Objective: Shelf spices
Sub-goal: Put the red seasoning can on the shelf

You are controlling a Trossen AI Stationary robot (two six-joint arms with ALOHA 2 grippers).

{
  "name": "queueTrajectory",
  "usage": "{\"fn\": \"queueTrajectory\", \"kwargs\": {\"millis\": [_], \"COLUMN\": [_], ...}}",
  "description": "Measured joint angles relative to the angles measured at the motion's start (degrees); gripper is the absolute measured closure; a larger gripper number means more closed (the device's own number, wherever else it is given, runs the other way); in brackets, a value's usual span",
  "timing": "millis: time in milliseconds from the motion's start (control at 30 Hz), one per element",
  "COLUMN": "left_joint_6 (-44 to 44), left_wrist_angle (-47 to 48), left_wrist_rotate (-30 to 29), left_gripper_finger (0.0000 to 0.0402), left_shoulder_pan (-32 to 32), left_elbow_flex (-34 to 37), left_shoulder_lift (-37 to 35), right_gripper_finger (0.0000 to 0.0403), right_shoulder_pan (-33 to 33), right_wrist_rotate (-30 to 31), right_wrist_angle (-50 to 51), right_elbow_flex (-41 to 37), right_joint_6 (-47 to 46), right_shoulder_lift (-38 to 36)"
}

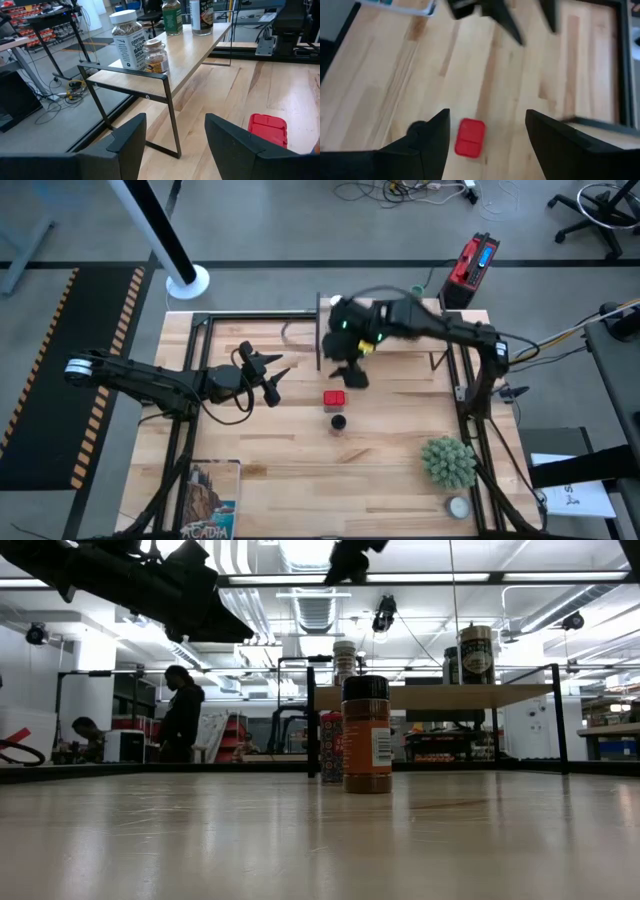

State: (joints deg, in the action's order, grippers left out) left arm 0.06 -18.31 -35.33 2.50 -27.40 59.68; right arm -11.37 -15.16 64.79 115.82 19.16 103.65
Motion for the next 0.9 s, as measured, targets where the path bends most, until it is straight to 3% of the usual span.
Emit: {"fn": "queueTrajectory", "kwargs": {"millis": [167,567,800,900], "left_joint_6": [-0.55,-0.82,-0.83,-0.82], "left_wrist_angle": [0.51,1.11,1.2,1.22], "left_wrist_rotate": [0.31,0.37,0.41,0.42], "left_gripper_finger": [0.0209,0.0209,0.0209,0.0209], "left_shoulder_pan": [0.03,0.04,0.0,0.0], "left_elbow_flex": [0.0,0.0,0.0,0.0], "left_shoulder_lift": [0.0,0.0,0.0,0.0], "right_gripper_finger": [0.0179,0.0169,0.0159,0.0156], "right_shoulder_pan": [5.17,6.85,7.4,8.31], "right_wrist_rotate": [5.12,6.34,6.42,9.19], "right_wrist_angle": [-3.54,-17.21,-20.52,-22.19], "right_elbow_flex": [-5.68,-23.81,-28.68,-30.13], "right_joint_6": [-2.83,-9.54,-13.24,-14.01], "right_shoulder_lift": [0.07,0.1,0.1,0.21]}}
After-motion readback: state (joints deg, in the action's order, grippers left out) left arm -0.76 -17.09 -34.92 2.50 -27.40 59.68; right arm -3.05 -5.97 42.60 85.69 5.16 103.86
